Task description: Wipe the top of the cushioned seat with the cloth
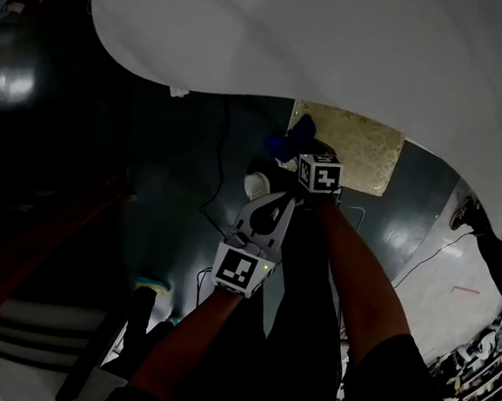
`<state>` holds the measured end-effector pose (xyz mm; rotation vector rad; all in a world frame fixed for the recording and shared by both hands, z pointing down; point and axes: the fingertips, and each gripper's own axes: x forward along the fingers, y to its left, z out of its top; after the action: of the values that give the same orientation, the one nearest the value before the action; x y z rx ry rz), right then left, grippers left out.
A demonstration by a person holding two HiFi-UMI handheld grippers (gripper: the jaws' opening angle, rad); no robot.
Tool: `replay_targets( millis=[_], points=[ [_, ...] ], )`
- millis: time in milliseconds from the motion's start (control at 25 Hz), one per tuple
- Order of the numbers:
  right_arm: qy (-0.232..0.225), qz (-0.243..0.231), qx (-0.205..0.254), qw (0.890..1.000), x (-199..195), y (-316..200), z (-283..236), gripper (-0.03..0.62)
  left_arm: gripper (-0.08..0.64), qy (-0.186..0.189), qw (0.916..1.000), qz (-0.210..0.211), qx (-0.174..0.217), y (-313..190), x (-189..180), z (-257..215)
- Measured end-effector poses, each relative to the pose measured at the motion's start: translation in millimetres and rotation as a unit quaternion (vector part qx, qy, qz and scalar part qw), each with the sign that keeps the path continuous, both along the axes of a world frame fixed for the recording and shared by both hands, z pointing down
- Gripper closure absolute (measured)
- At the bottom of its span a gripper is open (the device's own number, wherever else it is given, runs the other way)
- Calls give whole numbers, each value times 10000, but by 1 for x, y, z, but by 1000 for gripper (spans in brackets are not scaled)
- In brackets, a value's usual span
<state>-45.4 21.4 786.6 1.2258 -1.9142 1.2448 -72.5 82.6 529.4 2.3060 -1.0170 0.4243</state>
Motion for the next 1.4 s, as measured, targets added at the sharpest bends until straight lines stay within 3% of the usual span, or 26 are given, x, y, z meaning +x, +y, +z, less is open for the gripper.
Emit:
replay_targets(
  millis=[600, 1240, 1400],
  points=[
    [169, 82, -35, 9998, 59, 15, 2, 494, 545, -52, 9992, 359, -155, 16, 37, 14],
    [409, 47, 54, 9991, 155, 34, 7, 494, 545, -257, 9949, 974, -48, 19, 105, 17],
    [469, 78, 69, 9988, 176, 37, 6, 494, 545, -156, 9955, 929, -64, 16, 117, 13]
  ],
)
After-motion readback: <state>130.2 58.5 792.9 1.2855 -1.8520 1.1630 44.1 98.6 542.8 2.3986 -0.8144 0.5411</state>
